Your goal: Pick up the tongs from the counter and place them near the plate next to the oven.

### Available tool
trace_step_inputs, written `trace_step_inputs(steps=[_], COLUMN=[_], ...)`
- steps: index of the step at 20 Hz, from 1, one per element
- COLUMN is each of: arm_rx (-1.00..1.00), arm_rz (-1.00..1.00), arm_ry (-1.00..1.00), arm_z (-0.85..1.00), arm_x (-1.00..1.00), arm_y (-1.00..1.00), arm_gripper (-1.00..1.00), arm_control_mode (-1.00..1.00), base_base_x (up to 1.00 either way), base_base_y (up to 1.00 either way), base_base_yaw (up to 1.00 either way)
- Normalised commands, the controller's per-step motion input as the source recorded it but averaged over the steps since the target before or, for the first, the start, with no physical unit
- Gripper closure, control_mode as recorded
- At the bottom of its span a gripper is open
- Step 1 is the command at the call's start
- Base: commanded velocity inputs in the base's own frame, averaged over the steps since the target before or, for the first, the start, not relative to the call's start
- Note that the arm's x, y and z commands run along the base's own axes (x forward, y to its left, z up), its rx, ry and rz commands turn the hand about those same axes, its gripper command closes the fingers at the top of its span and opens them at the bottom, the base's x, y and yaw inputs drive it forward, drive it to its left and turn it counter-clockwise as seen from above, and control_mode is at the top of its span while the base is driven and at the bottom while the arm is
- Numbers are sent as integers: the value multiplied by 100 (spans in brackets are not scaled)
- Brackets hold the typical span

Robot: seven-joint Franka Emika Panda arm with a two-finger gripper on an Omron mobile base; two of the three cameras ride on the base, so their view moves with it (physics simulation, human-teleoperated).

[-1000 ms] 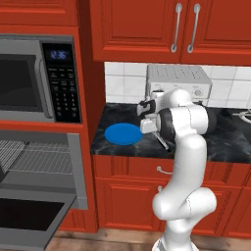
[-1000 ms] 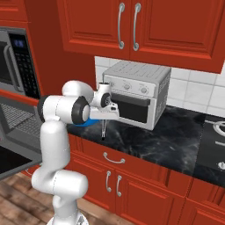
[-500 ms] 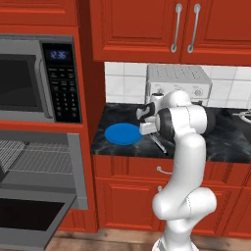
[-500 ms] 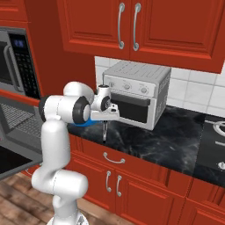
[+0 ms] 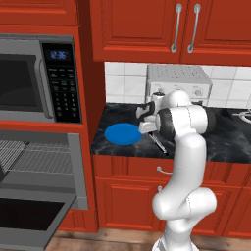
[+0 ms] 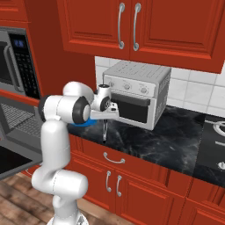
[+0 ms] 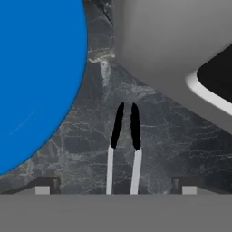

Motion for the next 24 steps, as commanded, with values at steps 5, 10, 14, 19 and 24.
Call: trace_step_inputs(steps=[5,10,14,19,24], arm_rx=[5,0,0,0,0], arm_rz=[2,-4,-11,-10,-13], arm_ry=[-4,-1,-1,-3,-14], arm_z=[35,19,3,0,0], arm_x=[-35,-54,-68,-73,-85], arm_y=[14,12,17,16,16], arm_gripper=[-100,-100,-100,-100,-100], arm_control_mode=[-100,-100,-100,-100,-100], base_base_x=[0,0,0,0,0], base_base_y=[0,0,0,0,0], base_base_yaw=[0,0,0,0,0])
